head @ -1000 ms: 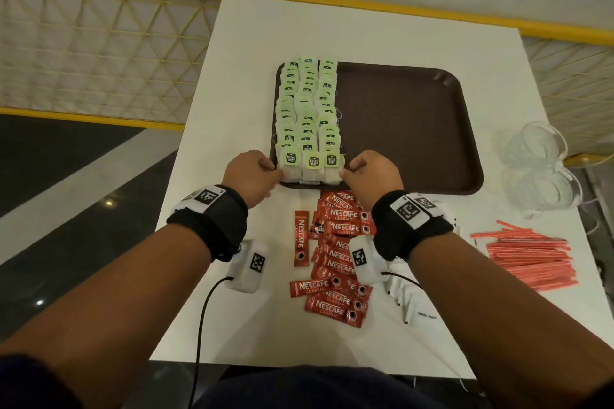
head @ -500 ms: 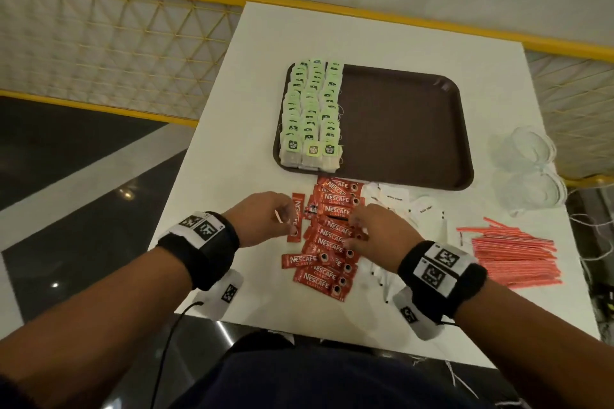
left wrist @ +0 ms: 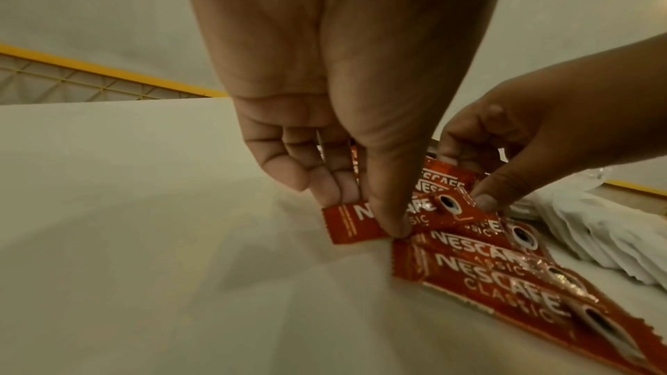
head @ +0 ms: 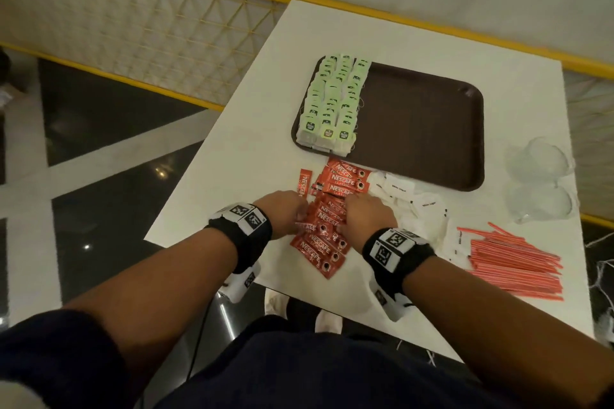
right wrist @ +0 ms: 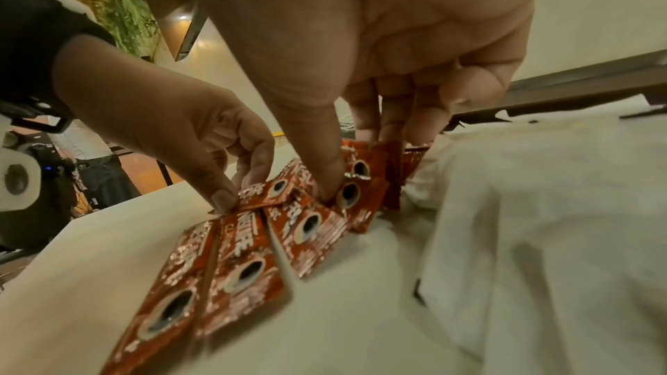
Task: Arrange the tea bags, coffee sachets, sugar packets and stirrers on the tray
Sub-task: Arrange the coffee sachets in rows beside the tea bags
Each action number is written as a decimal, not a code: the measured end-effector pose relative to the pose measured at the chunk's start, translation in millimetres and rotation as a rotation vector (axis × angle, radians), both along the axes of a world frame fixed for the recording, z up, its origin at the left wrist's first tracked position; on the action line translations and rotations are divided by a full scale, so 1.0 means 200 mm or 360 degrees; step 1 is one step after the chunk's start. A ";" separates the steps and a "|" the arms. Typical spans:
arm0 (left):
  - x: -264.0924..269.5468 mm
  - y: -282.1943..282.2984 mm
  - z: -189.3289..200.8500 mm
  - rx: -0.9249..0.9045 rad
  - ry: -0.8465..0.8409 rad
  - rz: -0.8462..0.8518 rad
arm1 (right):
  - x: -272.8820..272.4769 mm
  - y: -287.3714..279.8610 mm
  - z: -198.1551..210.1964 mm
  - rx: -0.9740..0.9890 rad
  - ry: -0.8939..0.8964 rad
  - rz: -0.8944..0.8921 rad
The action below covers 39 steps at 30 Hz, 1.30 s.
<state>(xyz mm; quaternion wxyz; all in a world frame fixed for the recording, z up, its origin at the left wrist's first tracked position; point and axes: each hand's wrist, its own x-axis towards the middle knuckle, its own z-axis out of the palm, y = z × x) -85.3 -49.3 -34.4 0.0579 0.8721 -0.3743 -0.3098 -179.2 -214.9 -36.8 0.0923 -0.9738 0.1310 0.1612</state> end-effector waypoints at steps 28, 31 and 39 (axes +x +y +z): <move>0.13 -0.28 0.41 -0.0759 0.0507 0.0630 | 0.05 -0.40 0.50 0.1002 -0.0085 0.0235; 0.15 -0.40 0.48 -0.0687 0.0670 0.0506 | 0.12 -0.44 0.60 0.1092 -0.0056 0.0305; 0.31 -0.62 0.54 -0.0706 0.1416 0.0543 | 0.33 -0.64 0.61 0.1102 -0.0111 0.0095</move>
